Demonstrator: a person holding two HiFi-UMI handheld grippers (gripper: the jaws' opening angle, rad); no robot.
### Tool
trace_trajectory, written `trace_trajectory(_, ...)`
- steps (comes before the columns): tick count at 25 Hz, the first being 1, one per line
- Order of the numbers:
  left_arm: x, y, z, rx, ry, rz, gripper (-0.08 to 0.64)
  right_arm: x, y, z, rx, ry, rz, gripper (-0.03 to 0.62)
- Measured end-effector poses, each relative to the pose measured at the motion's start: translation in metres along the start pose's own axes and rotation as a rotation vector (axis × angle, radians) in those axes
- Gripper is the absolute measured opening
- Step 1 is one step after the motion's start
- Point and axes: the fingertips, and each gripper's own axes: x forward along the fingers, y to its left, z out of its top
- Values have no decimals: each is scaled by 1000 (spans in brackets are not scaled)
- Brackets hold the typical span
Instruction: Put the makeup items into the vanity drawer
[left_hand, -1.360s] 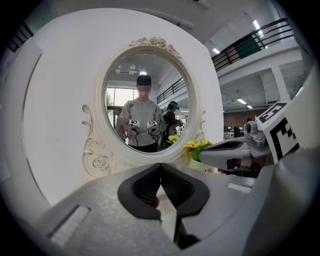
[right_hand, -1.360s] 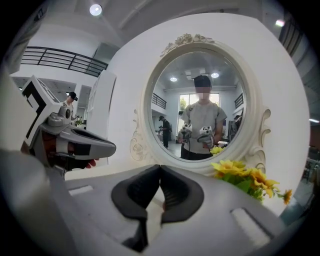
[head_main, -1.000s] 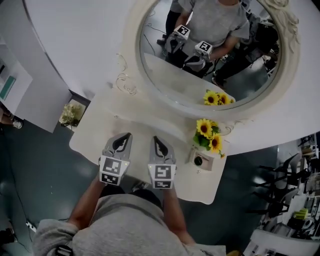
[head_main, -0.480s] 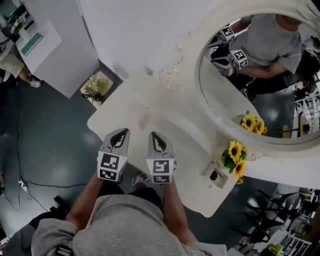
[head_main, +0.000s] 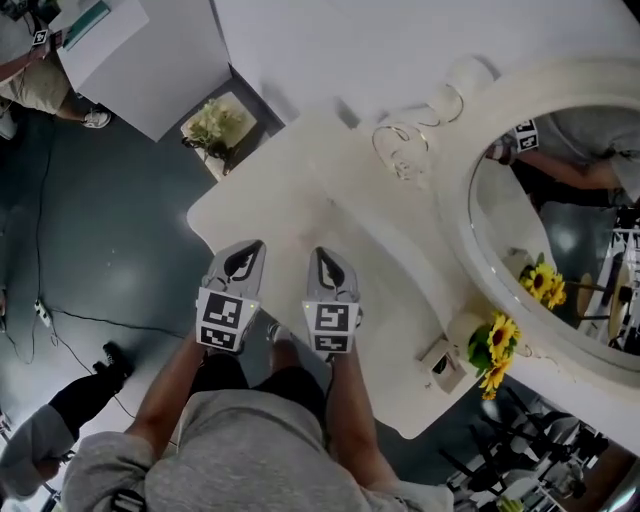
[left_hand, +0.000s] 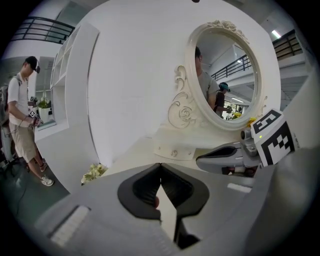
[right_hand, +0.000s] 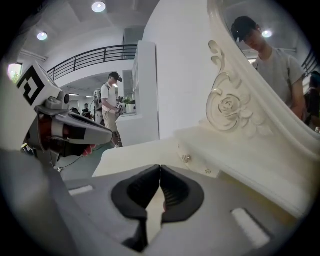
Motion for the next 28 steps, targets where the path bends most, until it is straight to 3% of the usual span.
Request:
trace_trajectory(2,4,3,-7,-7,12,2,11,10,1,-7,9,25,7,11)
trace_trajectory(4,6,6,-14,-17,24,5,11,19,4,-15,15,53,23,66)
trace_trajectory(6,8,9,-20,-26,35,7,11,28,9,-23,24,84,50,184)
trace_trajectory(8,10,11,-23,-30,44,7,11,36,13,-29,30,112,67,221)
trace_trajectory(22,9,23,-38,-42,71,12,11,57,18,-46,19,173,64,218)
trace_trajectory(24,8,24,-39,-45,70,12,11,57,18,-48,6,181,63,135)
trace_trajectory(28,7,23,-38,-40,70,9,11,55,18,-46,4,170,52,130)
